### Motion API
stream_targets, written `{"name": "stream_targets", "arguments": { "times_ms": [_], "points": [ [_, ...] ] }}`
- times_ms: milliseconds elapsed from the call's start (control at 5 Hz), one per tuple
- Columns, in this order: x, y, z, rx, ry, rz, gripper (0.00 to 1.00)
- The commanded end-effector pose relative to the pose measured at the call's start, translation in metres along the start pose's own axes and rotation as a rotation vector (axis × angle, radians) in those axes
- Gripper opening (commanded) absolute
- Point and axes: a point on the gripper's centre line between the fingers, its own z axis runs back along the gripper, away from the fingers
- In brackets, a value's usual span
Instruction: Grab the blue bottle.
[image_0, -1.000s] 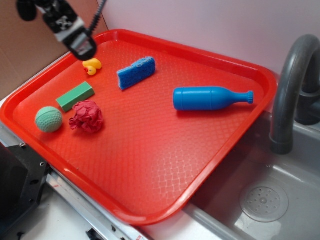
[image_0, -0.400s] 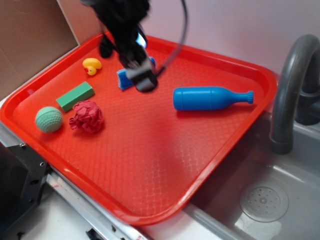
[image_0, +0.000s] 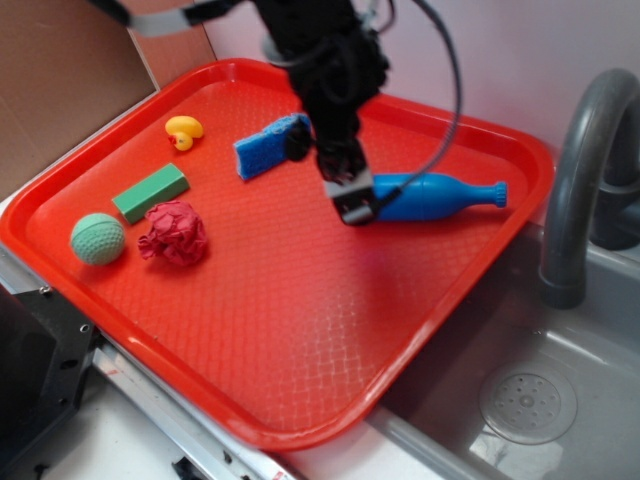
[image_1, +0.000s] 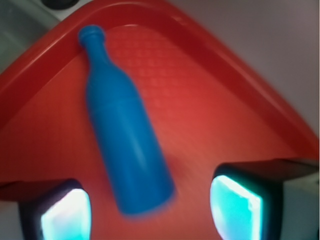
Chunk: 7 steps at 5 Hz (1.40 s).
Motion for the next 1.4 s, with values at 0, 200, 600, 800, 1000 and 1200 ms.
{"name": "stream_targets", "arguments": {
  "times_ms": [0, 200, 600, 800, 1000, 1200],
  "points": [
    [0.024, -0.007, -0.022, -0.042, -0.002, -0.067, 1.0],
    [0.024, -0.007, -0.033, -0.058, 0.027, -0.102, 0.0],
    [0.02, -0.014, -0.023, 0.057, 0.082, 0.025, 0.0],
    [0.012, -0.009, 0.02, 0.051, 0.122, 0.252, 0.0],
    [-0.006, -0.003, 0.073, 0.045, 0.133, 0.481, 0.0],
    [-0.031, 0.004, 0.126, -0.052, 0.096, 0.625, 0.0]
  ]
}}
